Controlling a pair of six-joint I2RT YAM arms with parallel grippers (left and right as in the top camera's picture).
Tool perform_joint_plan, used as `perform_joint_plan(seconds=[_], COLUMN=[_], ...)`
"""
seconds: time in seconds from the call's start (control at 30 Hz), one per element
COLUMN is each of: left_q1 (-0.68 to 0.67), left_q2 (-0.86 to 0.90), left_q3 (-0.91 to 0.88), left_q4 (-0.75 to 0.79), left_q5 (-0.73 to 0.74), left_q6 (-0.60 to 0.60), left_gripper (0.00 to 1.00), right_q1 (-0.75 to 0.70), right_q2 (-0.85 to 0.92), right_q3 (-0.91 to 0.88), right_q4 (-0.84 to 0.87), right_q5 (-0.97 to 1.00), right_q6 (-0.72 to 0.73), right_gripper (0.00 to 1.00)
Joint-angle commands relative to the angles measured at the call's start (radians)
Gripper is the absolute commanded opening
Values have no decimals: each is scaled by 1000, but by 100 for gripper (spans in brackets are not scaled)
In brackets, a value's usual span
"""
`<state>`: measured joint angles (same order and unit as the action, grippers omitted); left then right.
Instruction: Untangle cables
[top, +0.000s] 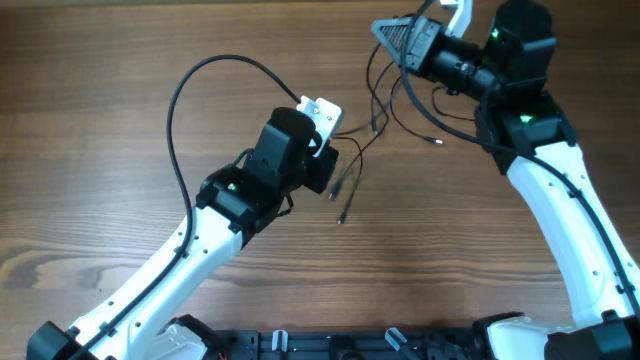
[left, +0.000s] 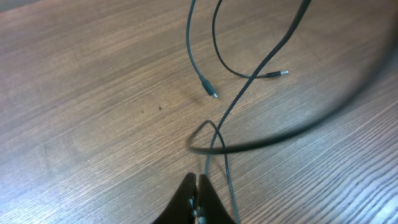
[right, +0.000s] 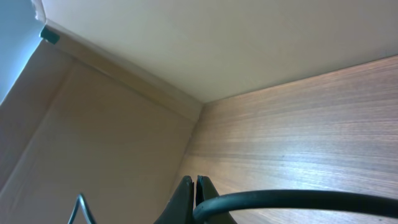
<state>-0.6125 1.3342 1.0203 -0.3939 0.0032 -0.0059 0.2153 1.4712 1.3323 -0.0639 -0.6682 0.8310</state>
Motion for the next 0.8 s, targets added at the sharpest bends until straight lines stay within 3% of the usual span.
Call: perform_joint_plan(seconds=[0.0, 0.1, 0.13, 0.33, 0.53, 0.7, 0.77], left_q1=[8, 8, 8, 8, -11, -11, -14], left_q2=[-10, -10, -10, -10, -10, 92, 148], left_q3=[1, 1, 1, 1, 1, 1, 1], left_q4=[72, 162, 190, 159, 129, 247, 262], left_q5=[-11, 31, 109, 322, 354, 353, 356], left_q6=[-2, 2, 40, 58, 82, 80, 80], left_gripper=[84, 89, 88, 84, 82, 77, 70], right_q1=[0, 0, 0, 0, 0, 0, 0], right_q2=[11, 11, 11, 11, 11, 11, 11], right_q3=[7, 7, 7, 7, 7, 7, 7], right_q4=[0, 1, 3, 74, 71, 70, 66], right_q5=[8, -6, -6, 3, 31, -5, -6], right_q6=[-19, -20, -20, -20, -19, -16, -17], right_gripper=[4, 4, 4, 4, 4, 4, 4])
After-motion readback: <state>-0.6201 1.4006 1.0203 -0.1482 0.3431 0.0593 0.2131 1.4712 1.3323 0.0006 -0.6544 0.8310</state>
